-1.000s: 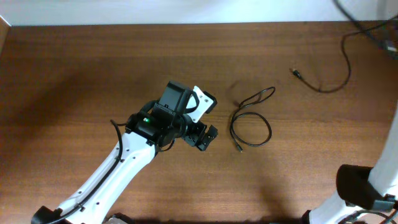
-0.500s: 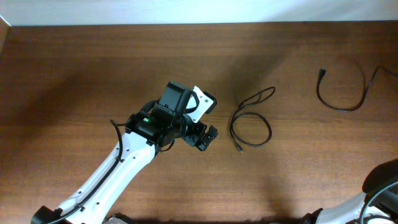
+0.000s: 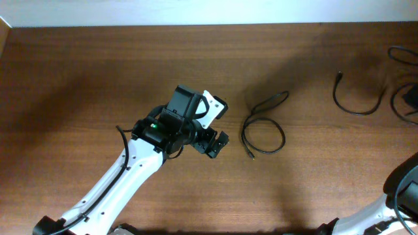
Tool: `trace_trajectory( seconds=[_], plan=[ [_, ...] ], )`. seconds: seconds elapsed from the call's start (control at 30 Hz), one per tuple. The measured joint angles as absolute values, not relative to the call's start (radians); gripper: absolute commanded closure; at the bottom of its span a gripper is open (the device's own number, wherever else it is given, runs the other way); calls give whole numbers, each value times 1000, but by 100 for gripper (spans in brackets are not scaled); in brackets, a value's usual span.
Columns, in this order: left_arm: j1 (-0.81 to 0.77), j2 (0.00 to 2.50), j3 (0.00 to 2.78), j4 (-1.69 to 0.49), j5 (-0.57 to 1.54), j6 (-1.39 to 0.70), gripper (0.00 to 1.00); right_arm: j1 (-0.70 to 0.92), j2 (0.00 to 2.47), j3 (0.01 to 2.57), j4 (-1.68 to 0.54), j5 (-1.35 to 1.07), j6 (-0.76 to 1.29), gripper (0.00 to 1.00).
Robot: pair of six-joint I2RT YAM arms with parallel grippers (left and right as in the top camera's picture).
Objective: Untangle cables
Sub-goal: 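Return the right gripper to the remaining cable near the left gripper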
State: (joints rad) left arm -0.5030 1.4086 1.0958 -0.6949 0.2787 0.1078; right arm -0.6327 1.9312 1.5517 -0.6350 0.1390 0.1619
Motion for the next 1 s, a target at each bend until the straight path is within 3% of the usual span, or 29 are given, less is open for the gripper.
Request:
trace_trajectory(
  seconds=[0.07, 0.3, 0.57, 0.77, 1.0],
  plan=[
    [-503, 1409, 1096, -695, 278, 108, 1, -633, 1931, 1552, -634, 120, 167, 30],
    [-503, 1409, 1096, -694, 279, 108, 1, -614, 1932, 1552, -727, -290, 43, 29],
    [-503, 1409, 1096, -695, 279, 108, 1, -331, 1933, 1552, -824, -328, 14, 25],
    [-503, 1409, 1095, -695, 278, 108, 1, -77, 1935, 1551, -991, -334, -163, 21],
    [-503, 1409, 1096, -694, 279, 108, 1, 79, 1935, 1368, -899, -335, -192, 21]
  ],
)
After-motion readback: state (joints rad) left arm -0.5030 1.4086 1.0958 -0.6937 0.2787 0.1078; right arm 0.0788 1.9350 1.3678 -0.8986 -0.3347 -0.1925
